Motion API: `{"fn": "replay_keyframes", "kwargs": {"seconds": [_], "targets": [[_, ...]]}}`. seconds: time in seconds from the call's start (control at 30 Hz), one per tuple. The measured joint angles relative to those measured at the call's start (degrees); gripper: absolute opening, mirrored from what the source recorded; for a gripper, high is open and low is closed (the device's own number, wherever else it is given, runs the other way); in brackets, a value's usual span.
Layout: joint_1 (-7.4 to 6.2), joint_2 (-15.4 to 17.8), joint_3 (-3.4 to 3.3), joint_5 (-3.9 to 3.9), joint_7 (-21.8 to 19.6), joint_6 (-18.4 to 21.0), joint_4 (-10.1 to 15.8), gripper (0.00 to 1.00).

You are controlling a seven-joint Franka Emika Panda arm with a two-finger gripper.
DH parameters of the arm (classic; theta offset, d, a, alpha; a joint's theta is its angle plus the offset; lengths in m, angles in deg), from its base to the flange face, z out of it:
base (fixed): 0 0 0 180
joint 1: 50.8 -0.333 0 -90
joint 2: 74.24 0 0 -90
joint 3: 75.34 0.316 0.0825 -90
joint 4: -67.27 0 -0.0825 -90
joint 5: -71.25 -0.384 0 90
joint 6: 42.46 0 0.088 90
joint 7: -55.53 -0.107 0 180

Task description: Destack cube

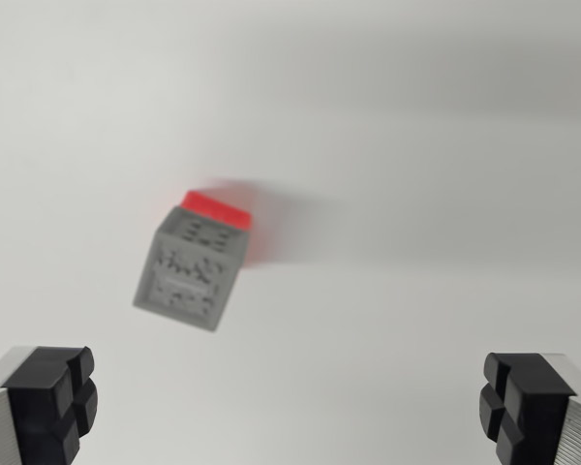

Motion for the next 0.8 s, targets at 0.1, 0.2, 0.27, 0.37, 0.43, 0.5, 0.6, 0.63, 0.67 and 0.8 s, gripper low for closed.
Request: {"fn": "replay_keyframes", "kwargs": {"seconds": [0.1, 0.2, 0.27, 0.37, 0.43, 0.5, 0.6, 0.63, 0.67, 0.8], "targets": [[0.0, 0.0, 0.0, 0.0, 0.0, 0.0, 0.0, 1.0], [0.0, 0.0, 0.0, 0.0, 0.0, 0.0, 0.0, 1.0], [0.0, 0.0, 0.0, 0.0, 0.0, 0.0, 0.0, 1.0], [0.0, 0.0, 0.0, 0.0, 0.0, 0.0, 0.0, 1.0], [0.0, 0.0, 0.0, 0.0, 0.0, 0.0, 0.0, 1.0], [-0.02, 0.0, 0.0, 0.0, -0.1, 0.0, 0.1, 1.0], [-0.06, 0.0, 0.0, 0.0, -0.4, -0.3, 0.5, 1.0], [-0.09, 0.0, 0.0, 0.0, -0.6, -0.5, 0.7, 1.0], [-0.12, 0.0, 0.0, 0.0, -0.7, -0.7, 0.9, 1.0], [-0.3, 0.1, 0.0, -0.01, -1.5, -1.6, 1.7, 1.0]]}}
